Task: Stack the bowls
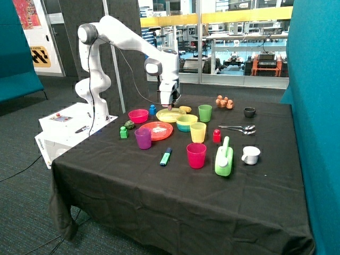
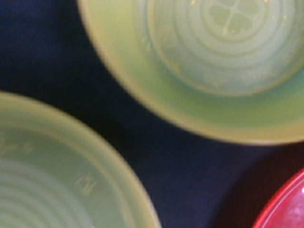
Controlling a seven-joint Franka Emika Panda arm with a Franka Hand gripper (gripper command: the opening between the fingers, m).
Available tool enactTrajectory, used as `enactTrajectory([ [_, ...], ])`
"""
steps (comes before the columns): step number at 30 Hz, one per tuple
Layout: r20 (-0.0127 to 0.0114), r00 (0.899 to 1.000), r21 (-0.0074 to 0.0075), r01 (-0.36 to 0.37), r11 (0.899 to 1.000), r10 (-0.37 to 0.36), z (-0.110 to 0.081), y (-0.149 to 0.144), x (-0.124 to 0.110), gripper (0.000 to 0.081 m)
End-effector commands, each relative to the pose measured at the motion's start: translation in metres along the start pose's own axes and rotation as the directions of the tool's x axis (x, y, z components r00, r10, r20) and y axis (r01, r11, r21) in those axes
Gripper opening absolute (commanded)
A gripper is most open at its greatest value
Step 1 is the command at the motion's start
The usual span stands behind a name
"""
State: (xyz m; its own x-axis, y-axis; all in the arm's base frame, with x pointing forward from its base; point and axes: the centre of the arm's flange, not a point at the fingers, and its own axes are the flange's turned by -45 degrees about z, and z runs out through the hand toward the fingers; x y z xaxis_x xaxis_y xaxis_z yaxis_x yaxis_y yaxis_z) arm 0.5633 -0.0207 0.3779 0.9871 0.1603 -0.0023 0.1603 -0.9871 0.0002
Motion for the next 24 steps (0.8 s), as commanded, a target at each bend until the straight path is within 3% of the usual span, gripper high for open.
enactTrajectory([
  [1,-0.0023,0.993,-0.0001,0.116,0.993,-0.116,-0.008,-0.023,-0.015,0.034],
  [14,-0.0023,0.97,-0.0004,0.243,0.97,-0.243,-0.012,-0.052,-0.048,0.0339],
  [24,-0.0023,0.968,-0.0004,0.252,0.968,-0.252,-0.01,-0.044,-0.086,0.0339],
])
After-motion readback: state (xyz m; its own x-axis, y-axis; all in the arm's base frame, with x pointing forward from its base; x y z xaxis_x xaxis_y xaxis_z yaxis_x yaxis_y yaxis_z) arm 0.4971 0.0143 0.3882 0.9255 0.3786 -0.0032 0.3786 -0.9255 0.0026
